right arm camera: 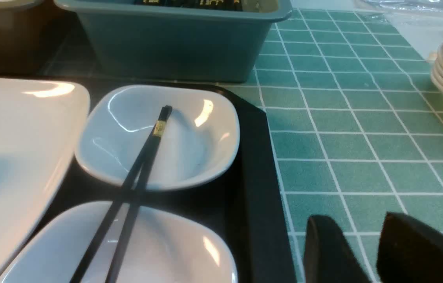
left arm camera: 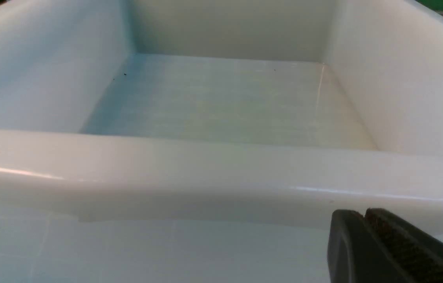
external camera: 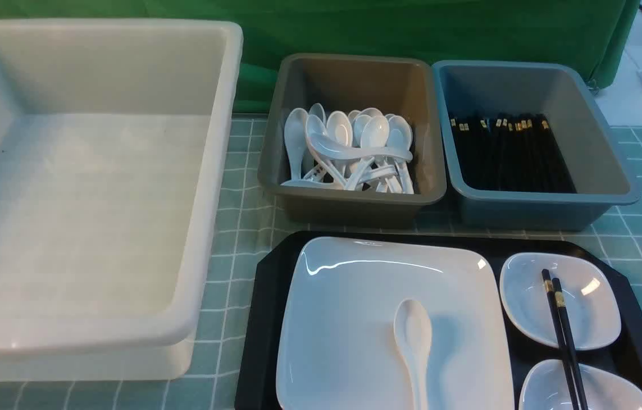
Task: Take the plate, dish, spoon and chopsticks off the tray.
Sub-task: Use the right arm to grab a pair of chopsticks from the plate
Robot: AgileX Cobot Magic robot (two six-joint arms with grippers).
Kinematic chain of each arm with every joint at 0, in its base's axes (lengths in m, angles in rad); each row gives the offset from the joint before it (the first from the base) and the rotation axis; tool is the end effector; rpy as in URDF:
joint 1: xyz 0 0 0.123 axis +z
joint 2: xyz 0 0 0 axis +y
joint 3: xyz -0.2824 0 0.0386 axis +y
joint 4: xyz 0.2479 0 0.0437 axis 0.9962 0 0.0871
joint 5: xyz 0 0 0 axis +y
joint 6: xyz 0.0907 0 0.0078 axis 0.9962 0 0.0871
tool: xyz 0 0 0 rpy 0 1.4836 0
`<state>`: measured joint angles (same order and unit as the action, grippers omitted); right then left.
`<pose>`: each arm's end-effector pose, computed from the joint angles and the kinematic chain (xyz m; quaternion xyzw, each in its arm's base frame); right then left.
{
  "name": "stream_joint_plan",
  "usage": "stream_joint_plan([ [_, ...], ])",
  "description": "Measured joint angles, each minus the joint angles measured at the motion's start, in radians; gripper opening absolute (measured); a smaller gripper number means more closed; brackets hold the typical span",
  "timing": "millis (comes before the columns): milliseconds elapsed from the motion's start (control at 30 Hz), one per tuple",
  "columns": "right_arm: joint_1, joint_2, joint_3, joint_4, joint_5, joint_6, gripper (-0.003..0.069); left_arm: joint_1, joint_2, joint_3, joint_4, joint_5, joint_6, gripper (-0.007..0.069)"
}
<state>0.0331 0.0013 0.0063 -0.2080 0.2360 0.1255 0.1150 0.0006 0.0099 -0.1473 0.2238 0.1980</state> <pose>0.0559 -0.0026 0.1899 -0.0260 0.7581 -0.0326 0.6508 0.0560 0.0035 0.1896 -0.0123 0.7563 0.0430 0.6527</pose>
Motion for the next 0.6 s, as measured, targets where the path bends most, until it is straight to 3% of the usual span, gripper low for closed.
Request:
stream_joint_plan([
  [400, 0.000, 0.000, 0.000, 0.000, 0.000, 0.000, 0.0242, 0.000, 0.000, 0.000, 0.032, -0.036, 0.020, 0.0017],
  [600, 0.000, 0.000, 0.000, 0.000, 0.000, 0.000, 0.0242, 0.000, 0.000, 0.000, -0.203, -0.321, -0.110, 0.0017],
])
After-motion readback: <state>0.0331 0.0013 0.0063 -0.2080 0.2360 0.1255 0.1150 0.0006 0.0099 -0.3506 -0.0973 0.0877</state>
